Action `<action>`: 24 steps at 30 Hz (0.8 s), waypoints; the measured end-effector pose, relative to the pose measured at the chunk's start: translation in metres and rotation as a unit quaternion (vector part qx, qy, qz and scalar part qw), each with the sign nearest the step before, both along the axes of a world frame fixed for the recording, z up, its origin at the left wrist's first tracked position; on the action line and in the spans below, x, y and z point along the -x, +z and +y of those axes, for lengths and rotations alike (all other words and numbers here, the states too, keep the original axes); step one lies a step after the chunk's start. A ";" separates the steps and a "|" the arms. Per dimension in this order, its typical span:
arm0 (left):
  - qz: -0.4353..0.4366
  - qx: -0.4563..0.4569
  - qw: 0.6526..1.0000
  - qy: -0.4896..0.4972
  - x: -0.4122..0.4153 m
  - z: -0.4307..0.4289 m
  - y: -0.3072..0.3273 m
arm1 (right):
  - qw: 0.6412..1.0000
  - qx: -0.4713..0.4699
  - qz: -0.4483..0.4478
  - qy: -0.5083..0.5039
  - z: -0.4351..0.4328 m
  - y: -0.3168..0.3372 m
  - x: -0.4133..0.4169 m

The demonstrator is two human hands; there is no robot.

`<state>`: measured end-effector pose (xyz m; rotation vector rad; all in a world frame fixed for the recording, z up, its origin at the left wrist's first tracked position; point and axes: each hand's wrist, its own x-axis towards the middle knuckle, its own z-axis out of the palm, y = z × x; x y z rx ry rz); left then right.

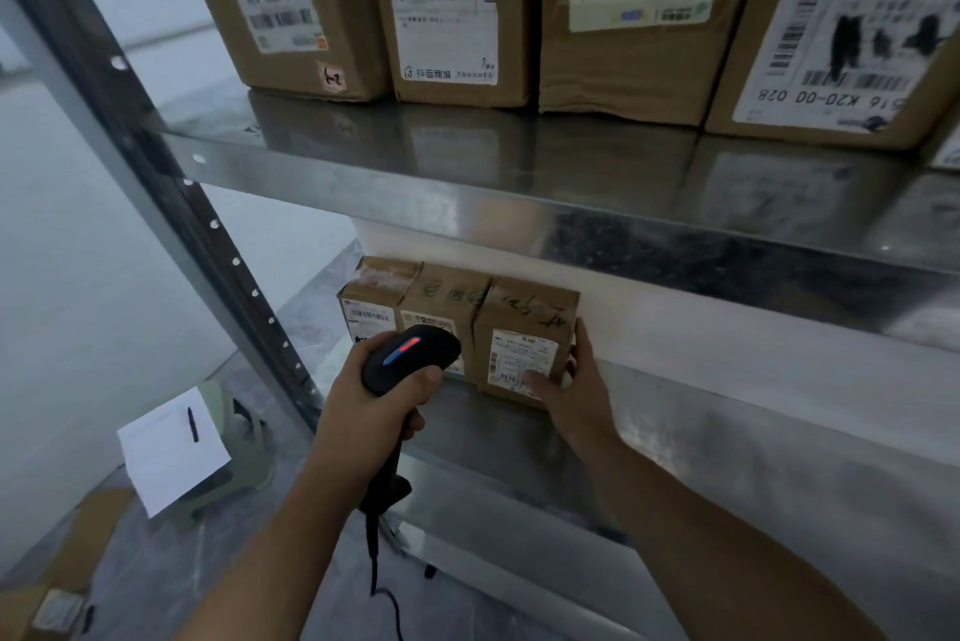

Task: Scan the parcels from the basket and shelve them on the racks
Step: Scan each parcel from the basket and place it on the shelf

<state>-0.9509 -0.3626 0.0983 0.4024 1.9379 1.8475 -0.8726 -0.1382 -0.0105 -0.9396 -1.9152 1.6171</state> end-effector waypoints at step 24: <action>0.037 -0.007 0.979 -0.202 -0.007 0.001 0.002 | 0.955 -0.234 -0.156 -0.092 -0.045 0.033 -0.109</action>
